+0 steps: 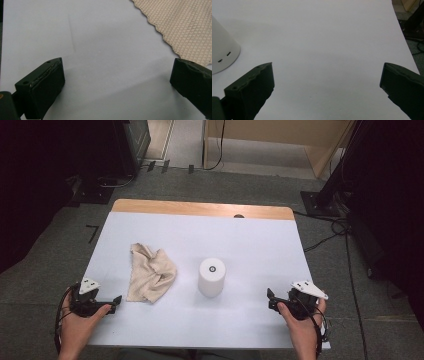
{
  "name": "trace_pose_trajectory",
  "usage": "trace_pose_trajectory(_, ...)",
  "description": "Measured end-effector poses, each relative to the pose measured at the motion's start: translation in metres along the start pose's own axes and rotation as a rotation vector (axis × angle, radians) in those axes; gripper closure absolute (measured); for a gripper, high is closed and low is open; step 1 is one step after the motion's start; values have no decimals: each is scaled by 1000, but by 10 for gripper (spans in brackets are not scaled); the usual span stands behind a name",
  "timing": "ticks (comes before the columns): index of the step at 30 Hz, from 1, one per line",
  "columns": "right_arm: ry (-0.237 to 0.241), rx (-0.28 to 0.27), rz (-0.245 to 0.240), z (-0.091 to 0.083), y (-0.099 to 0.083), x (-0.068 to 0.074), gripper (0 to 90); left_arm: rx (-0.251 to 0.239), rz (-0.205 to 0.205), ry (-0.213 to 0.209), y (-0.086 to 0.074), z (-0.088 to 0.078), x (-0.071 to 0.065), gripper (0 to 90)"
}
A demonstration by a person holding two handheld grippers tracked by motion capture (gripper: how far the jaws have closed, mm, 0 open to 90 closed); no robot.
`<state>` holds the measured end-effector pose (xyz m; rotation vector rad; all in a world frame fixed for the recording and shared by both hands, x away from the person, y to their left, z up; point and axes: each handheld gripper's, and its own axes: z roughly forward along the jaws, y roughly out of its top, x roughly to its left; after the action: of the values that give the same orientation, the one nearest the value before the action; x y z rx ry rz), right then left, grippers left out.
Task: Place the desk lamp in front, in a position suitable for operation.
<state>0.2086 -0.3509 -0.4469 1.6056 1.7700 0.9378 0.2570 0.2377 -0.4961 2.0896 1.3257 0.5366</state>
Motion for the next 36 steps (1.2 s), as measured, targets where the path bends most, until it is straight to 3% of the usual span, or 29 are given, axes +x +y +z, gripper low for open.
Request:
trace_pose_trajectory(8,59,-14,-59,-1,16,22,0,1,-2,0,0,0,0,0)
trace_pose_trajectory(19,138,-49,-97,2,35,50,0,0,-3,0,0,0,0,0)
trace_pose_trajectory(26,199,-70,-125,3,45,75,0,0,-4,-1,0,0,0,0)
trace_pose_trajectory(36,257,-59,-144,13,50,100,0,-3,-3,1,0,1,0,0)
